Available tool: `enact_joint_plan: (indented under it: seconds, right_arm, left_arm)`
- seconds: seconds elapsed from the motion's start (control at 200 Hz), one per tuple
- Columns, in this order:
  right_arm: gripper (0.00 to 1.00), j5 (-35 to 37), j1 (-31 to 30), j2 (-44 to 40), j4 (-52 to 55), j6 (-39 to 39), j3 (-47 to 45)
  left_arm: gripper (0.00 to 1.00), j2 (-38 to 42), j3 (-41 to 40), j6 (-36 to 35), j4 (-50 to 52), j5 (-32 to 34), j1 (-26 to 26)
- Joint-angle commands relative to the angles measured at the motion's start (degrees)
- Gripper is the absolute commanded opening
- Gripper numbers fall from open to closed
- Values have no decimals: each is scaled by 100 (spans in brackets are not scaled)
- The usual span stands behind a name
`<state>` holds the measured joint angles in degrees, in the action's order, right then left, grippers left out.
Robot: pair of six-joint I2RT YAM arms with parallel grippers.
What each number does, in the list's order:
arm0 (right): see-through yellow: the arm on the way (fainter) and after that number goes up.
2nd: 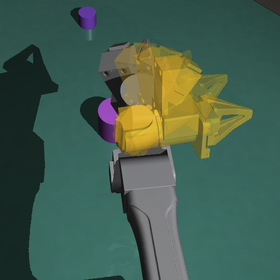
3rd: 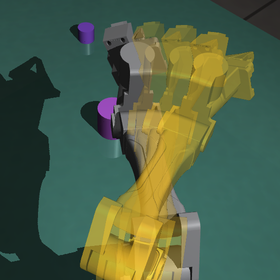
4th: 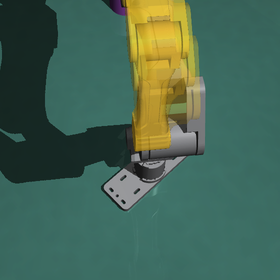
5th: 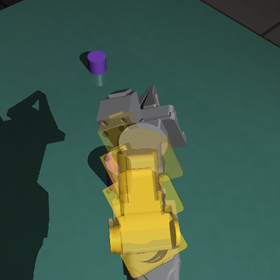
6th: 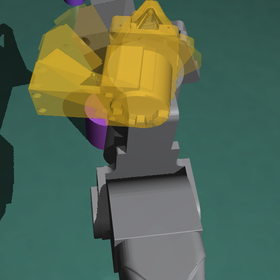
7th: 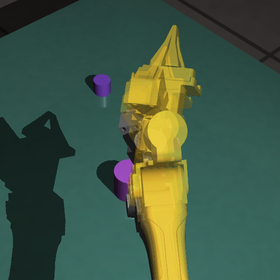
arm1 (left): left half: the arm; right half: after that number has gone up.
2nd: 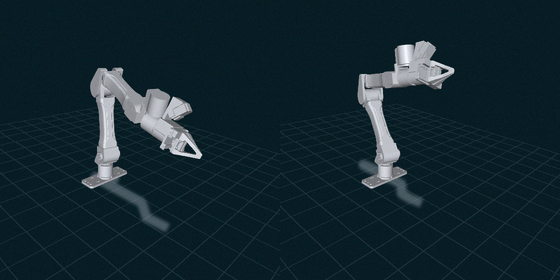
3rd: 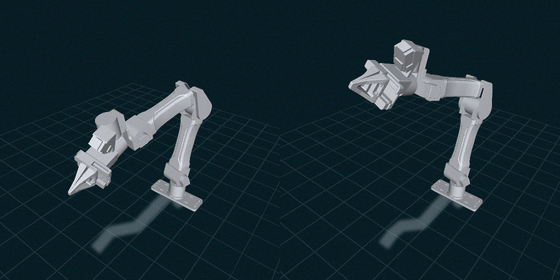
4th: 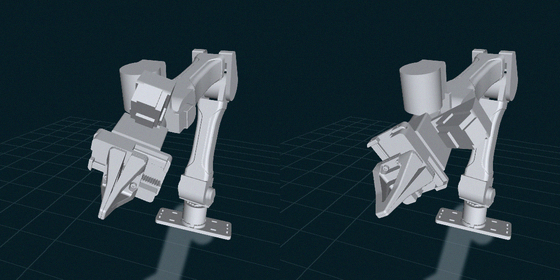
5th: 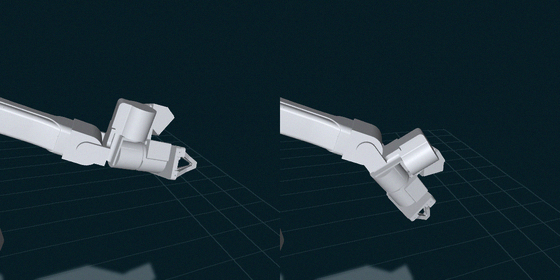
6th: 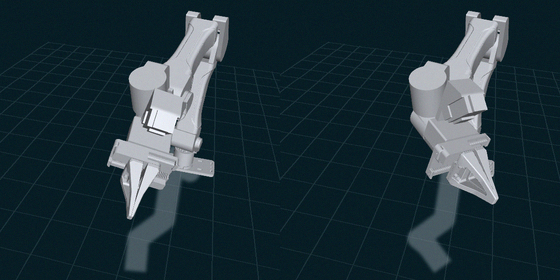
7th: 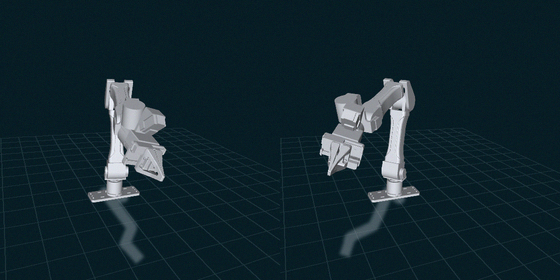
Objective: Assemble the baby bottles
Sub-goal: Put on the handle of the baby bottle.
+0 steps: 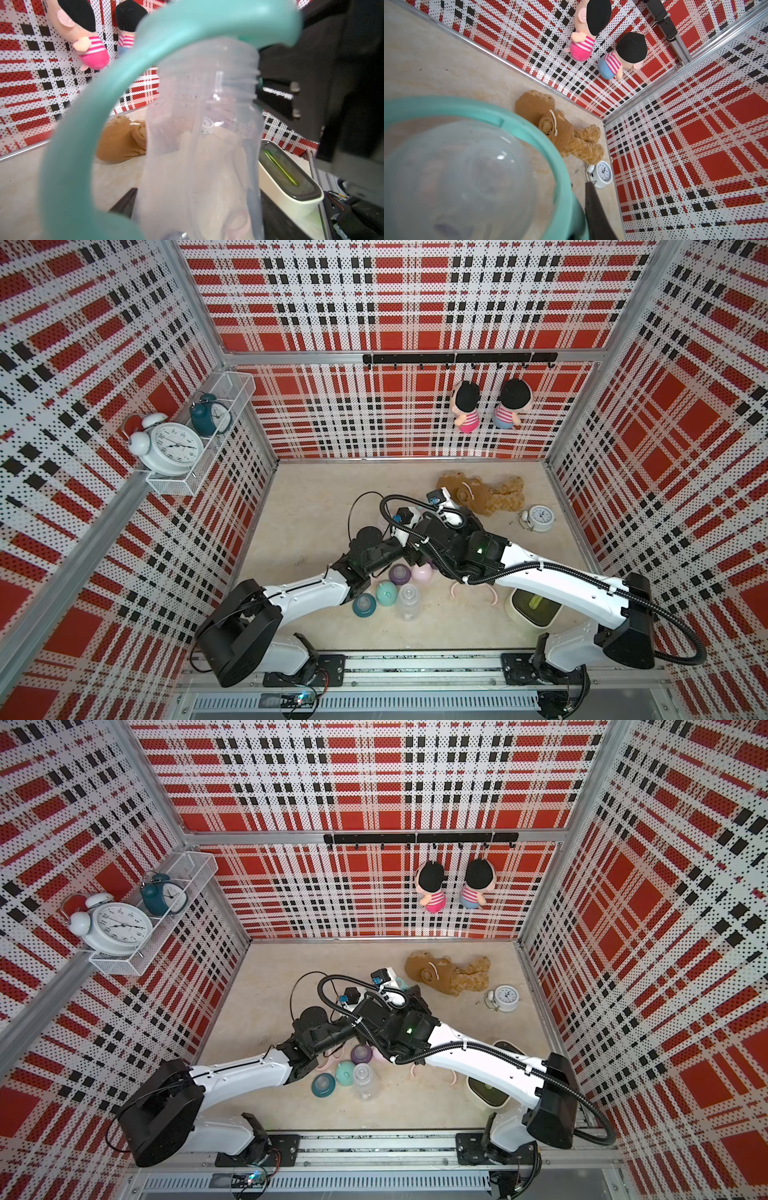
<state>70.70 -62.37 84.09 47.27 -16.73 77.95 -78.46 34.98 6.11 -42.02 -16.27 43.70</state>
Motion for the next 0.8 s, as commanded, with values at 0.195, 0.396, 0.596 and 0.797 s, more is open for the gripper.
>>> enact_joint_plan:
  seconds: [0.195,0.396,0.596,0.797]
  right_arm:
    - [1,-365,-56,-433,-462,783,1]
    - [3,-281,-203,-455,-610,981,-190]
    - [5,-254,-214,-455,-478,775,-289]
    - [7,-356,-215,-608,-415,574,-384]
  left_arm:
    - [0,286,1,-31,-276,84,147]
    - [0,348,26,18,-272,76,65]
    - [0,445,-6,22,-304,64,7]
    - [0,497,-200,156,-618,107,-26]
